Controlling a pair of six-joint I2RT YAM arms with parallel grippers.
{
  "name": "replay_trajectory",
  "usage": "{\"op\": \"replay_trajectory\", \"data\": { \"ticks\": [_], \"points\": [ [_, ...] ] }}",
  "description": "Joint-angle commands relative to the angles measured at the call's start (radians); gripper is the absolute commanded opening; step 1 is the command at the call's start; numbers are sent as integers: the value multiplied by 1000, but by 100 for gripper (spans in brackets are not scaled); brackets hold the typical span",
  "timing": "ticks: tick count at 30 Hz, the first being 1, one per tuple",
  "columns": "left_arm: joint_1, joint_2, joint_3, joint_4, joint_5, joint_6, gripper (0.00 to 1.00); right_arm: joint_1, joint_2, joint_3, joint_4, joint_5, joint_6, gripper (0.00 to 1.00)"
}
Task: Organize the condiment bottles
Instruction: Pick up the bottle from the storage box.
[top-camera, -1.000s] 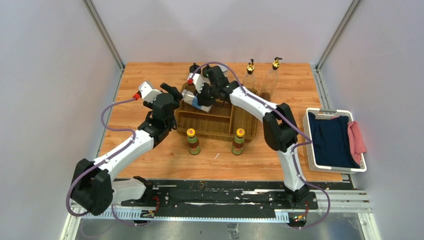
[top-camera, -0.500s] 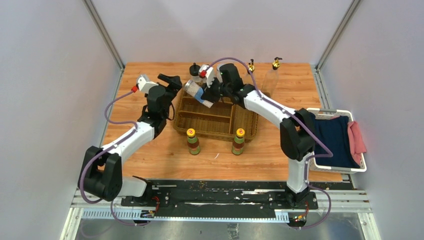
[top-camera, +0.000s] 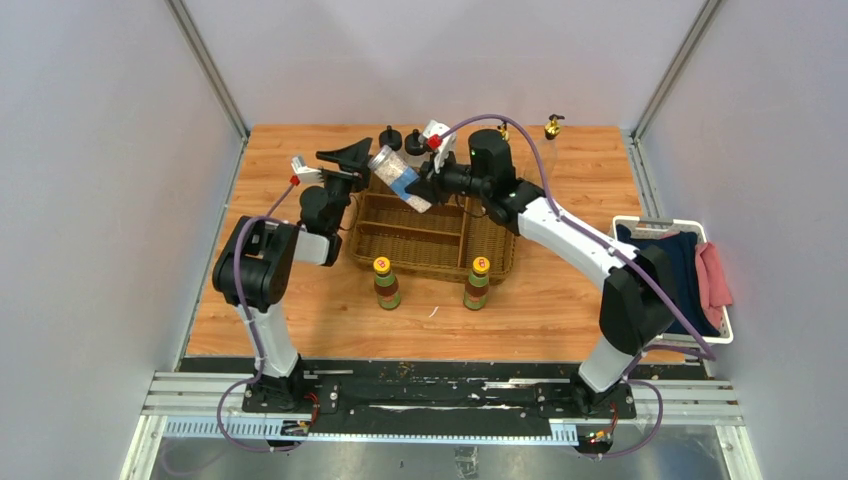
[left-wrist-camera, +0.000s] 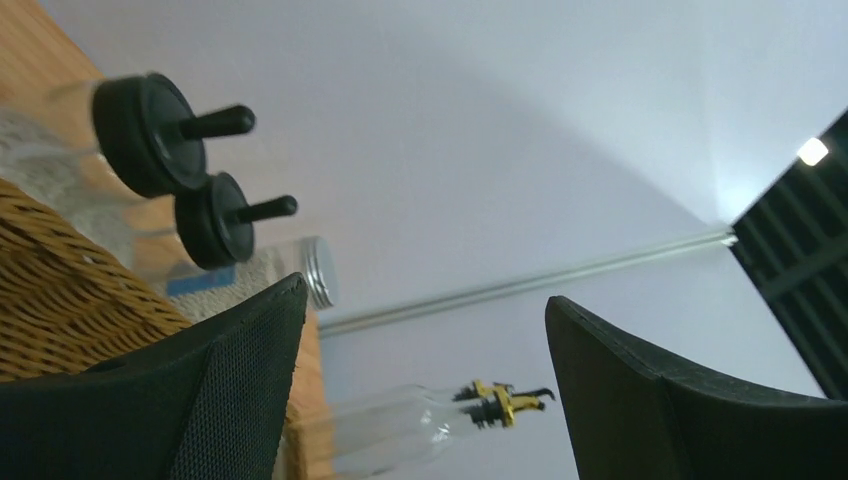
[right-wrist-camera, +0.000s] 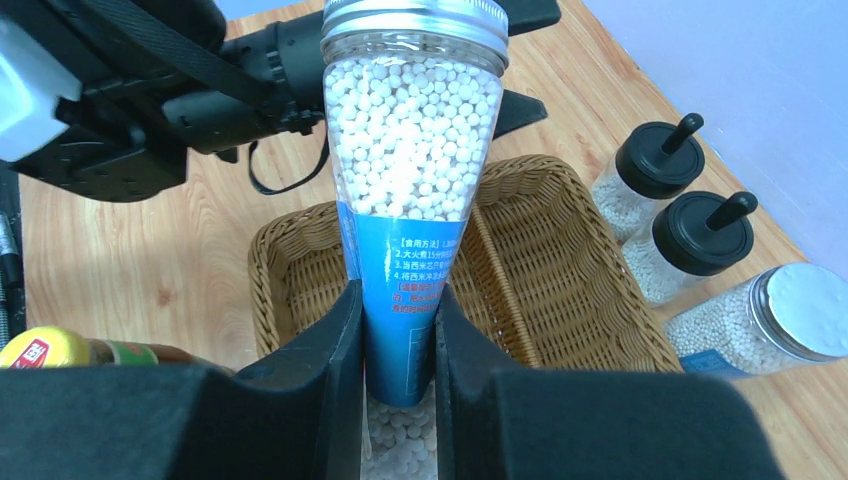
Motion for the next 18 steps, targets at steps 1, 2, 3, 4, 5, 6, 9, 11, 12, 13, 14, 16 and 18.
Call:
{"op": "replay_trajectory", "data": {
  "ticks": [1,2,3,4,5,6,9,11,12,13,14,16,18],
  "points": [
    [6,25,71,255,185,-140,89,-6,-81,-39,98,-13,31,0],
    [6,13,72,255,192,-136,89,-7,-92,-46,96,-5,26,0],
    [7,3,75,255,201,-134,89,-8,-102,-52,94,4,21,0],
    [10,-5,81,253,214,-134,89,-8,-113,-58,95,12,17,0],
    [11,-15,84,252,229,-137,89,-7,-122,-66,96,18,15,0],
    [13,-24,87,252,241,-138,89,-7,-132,-71,98,22,14,0],
    [14,-62,95,248,297,-122,87,-8,-161,-86,98,32,9,0],
    [18,-113,95,182,354,-59,86,-8,-182,-97,99,40,8,0],
    [17,-154,92,113,377,22,85,-7,-195,-104,102,43,7,0],
    [16,-199,88,10,401,98,85,-7,-207,-110,105,45,7,0],
    [15,-244,85,-66,421,171,85,-7,-219,-115,106,47,7,0],
    [15,-325,74,-192,441,302,87,-7,-239,-122,112,48,10,0],
    [16,-400,69,-307,462,413,88,-7,-256,-130,121,45,16,0]
  ]
}}
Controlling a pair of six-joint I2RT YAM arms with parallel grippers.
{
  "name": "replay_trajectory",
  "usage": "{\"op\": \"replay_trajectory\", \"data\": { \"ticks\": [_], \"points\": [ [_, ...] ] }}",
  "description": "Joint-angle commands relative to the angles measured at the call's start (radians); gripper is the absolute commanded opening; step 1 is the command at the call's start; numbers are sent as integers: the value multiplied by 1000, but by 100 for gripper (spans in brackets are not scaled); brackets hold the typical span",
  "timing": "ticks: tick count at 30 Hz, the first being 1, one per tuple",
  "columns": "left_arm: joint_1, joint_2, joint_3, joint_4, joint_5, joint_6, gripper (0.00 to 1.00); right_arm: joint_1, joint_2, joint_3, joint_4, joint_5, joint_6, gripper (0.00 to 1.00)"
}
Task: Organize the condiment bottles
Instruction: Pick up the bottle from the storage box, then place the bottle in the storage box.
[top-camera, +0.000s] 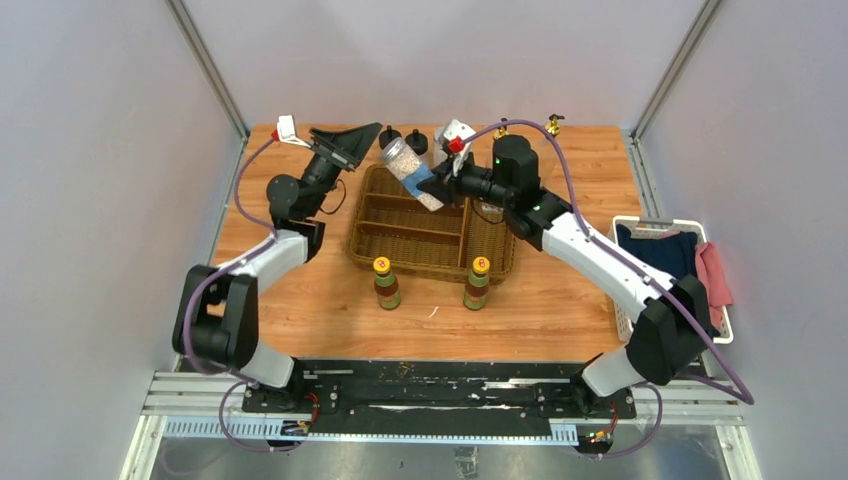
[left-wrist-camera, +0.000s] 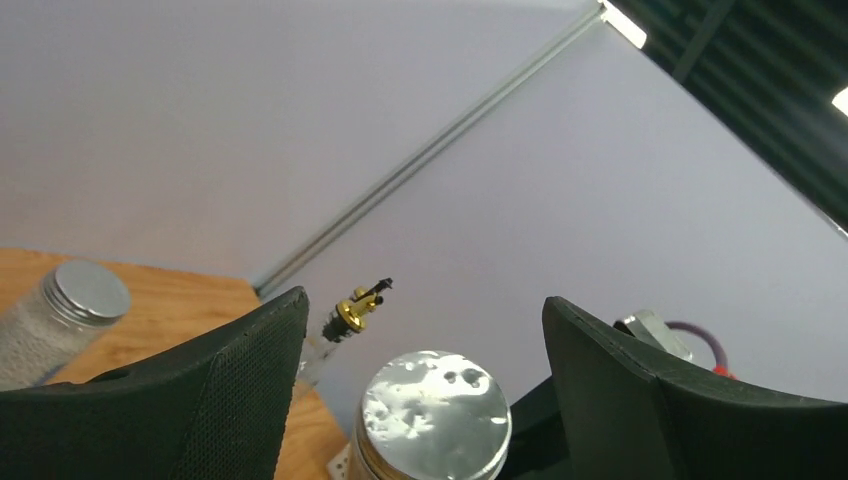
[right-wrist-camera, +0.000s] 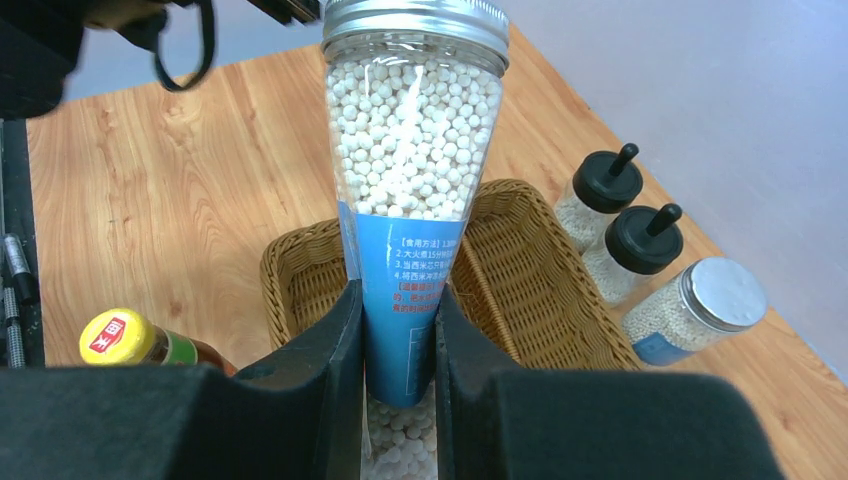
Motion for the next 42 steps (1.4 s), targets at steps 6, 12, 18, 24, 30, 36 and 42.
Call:
{"op": "replay_trajectory", "data": {
  "ticks": [6,12,18,24,30,36,42],
  "points": [
    [4,-207,-26,-353,142,423,91,-6,-95,-12,109,-7,25,0],
    [-23,-205,-38,-348,150,459,93,-7,-105,1,96,-12,24,0],
    [-38,-206,-44,-312,159,452,94,-8,-90,8,101,-14,24,0],
    [-38,-201,-46,-240,178,394,95,-8,-74,17,107,-15,24,0],
    [-38,-193,-43,-158,187,319,95,-8,-64,18,115,-22,28,0],
    [-42,-178,-50,-97,205,263,96,-8,-51,33,116,-38,36,0],
    [-55,-169,-39,-102,219,266,96,-7,-37,40,131,-57,51,0]
  ]
}}
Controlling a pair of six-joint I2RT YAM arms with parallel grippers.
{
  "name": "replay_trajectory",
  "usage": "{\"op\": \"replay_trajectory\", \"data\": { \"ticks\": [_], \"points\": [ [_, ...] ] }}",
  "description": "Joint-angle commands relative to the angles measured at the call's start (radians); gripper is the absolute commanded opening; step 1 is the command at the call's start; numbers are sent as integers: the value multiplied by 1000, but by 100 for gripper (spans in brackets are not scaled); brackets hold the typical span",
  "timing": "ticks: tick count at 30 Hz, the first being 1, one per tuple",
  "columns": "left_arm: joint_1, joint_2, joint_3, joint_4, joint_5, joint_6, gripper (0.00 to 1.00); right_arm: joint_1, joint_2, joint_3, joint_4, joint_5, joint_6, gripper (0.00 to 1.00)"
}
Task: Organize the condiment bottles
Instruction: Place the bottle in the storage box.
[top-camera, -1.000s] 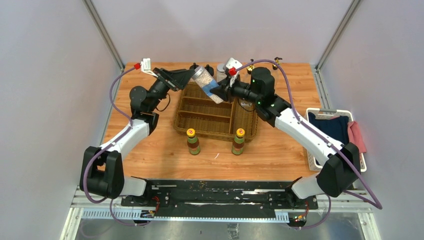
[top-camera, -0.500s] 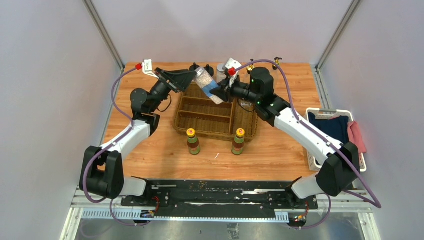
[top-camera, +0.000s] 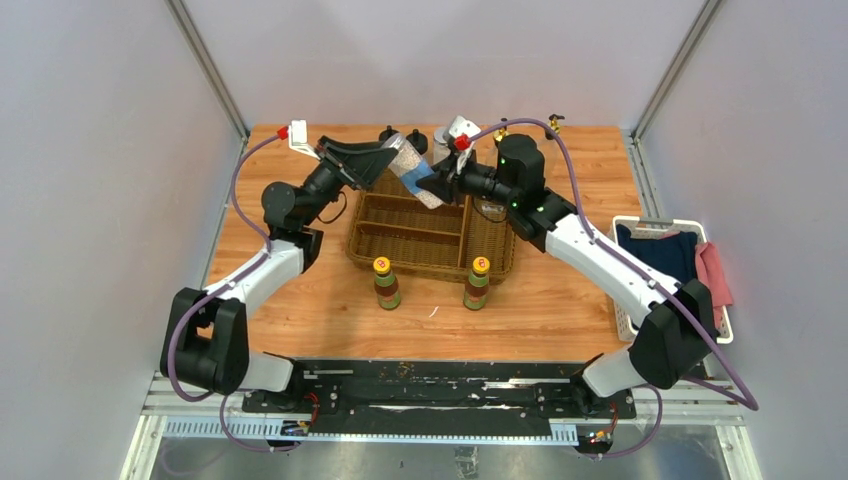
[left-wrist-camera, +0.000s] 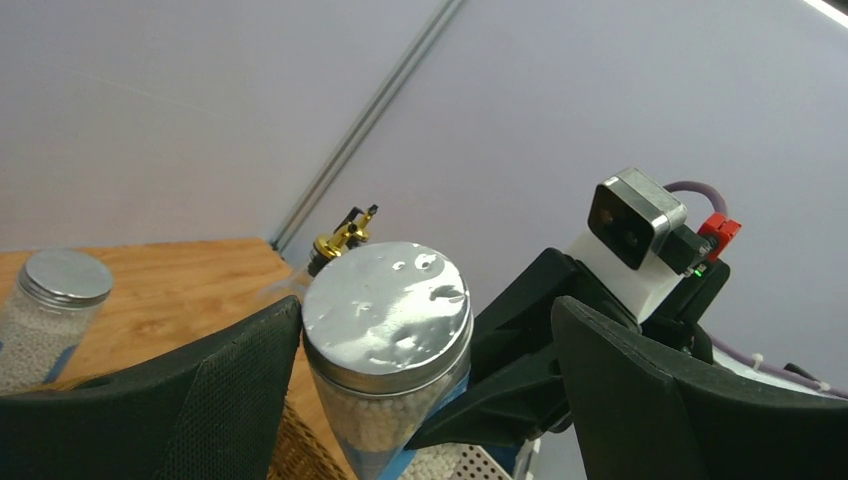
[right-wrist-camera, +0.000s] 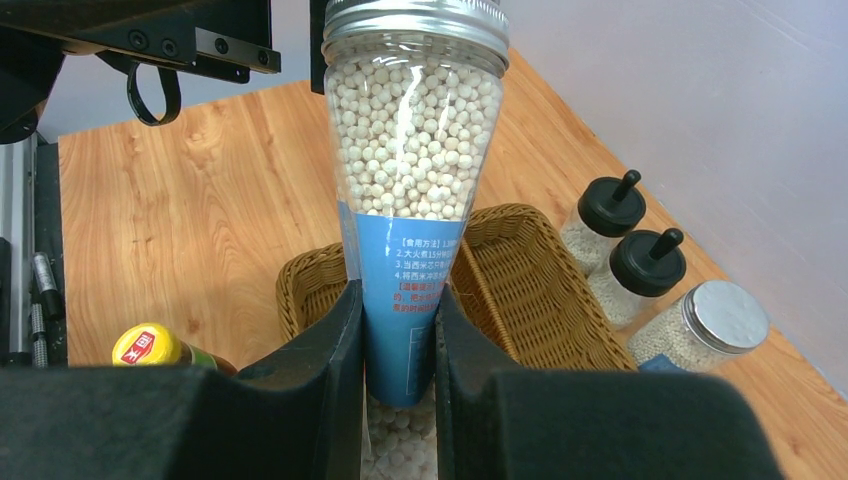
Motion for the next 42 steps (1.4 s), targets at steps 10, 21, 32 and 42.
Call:
{"op": "replay_trajectory", "data": {
  "ticks": [10,21,32,42],
  "points": [
    [-45,36,16,0,36,29,92,-3,12,64,95,-46,24,0],
    [-56,40,31,-6,-11,55,75,8,9,50,98,-49,24,0],
    [-72,37,41,9,-64,76,56,18,3,32,96,-55,30,0],
    [-84,-12,41,-44,-115,160,42,26,-1,30,69,-60,32,0]
  ]
}}
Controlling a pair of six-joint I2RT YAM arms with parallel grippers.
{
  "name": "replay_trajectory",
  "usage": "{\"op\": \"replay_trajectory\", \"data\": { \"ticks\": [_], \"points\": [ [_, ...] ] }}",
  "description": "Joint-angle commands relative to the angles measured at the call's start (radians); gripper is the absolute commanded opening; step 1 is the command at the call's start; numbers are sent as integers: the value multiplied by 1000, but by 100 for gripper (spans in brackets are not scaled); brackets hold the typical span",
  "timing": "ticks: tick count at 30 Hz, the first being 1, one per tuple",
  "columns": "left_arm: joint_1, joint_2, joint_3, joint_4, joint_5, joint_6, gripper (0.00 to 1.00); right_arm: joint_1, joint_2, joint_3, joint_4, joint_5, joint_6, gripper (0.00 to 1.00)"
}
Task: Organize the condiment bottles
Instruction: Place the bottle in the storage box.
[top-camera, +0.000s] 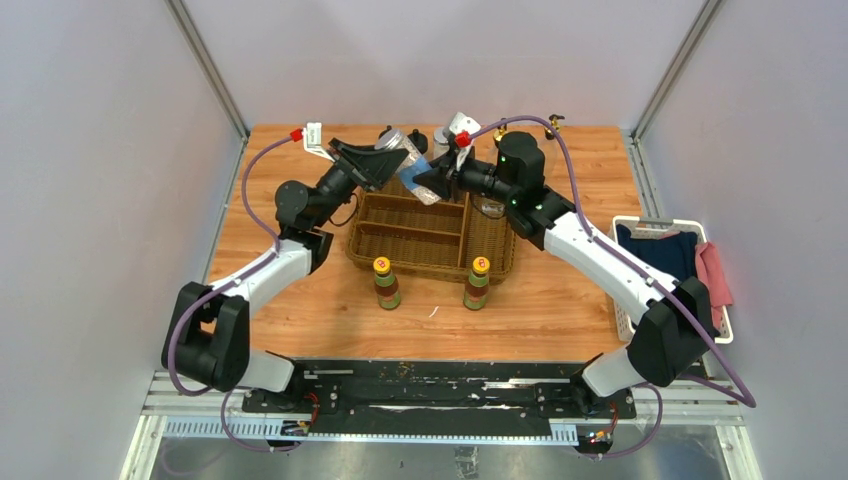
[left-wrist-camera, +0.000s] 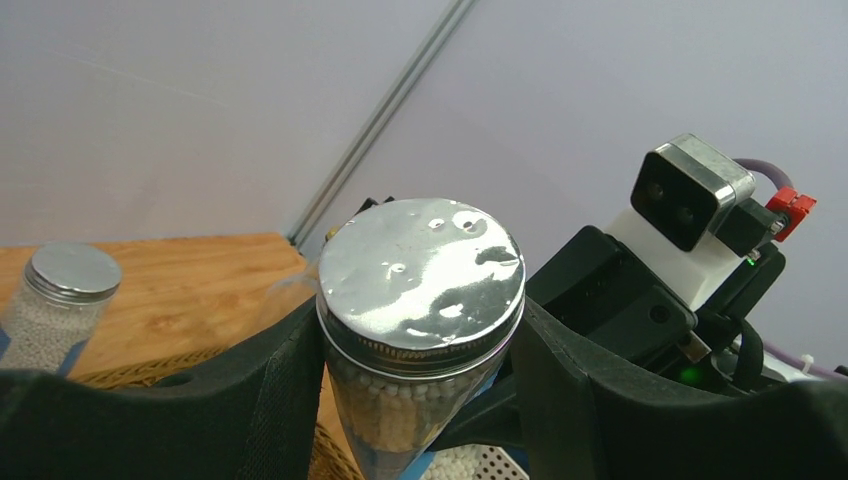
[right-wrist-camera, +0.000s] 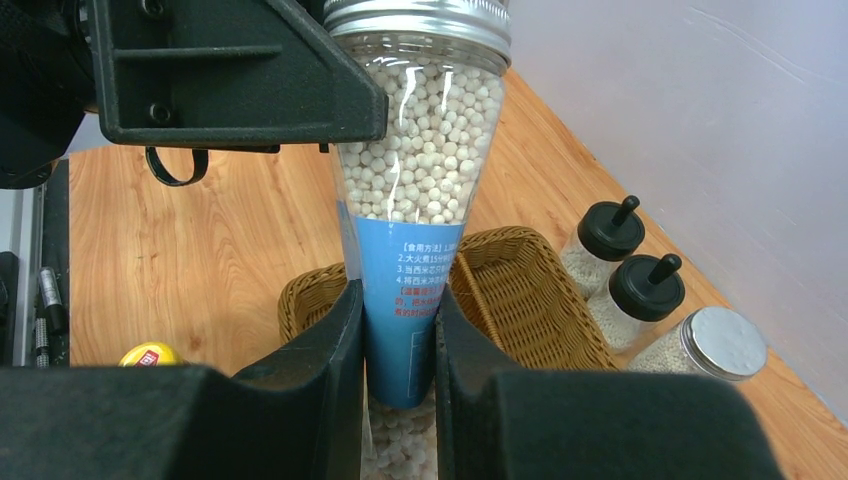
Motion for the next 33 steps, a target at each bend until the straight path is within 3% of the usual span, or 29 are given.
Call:
{"op": "replay_trajectory", "data": {
  "ticks": [1,6,13,25,33],
  "points": [
    [-12,-48,35,-31,-49,94,41,24,-19,15,29,-35,16,0],
    [-15,-69,50,-83,-60,145,38,26,-20,22,12,-27,19,0],
    [-21,-82,75,-136,-68,190,36,28,-19,37,-16,-32,18,14],
    [-24,-77,117,-183,-63,223,34,30,-4,64,-76,-21,-5,61],
    [-29,-72,126,-195,-66,240,34,30,-2,60,-88,-5,-12,69]
  ]
}}
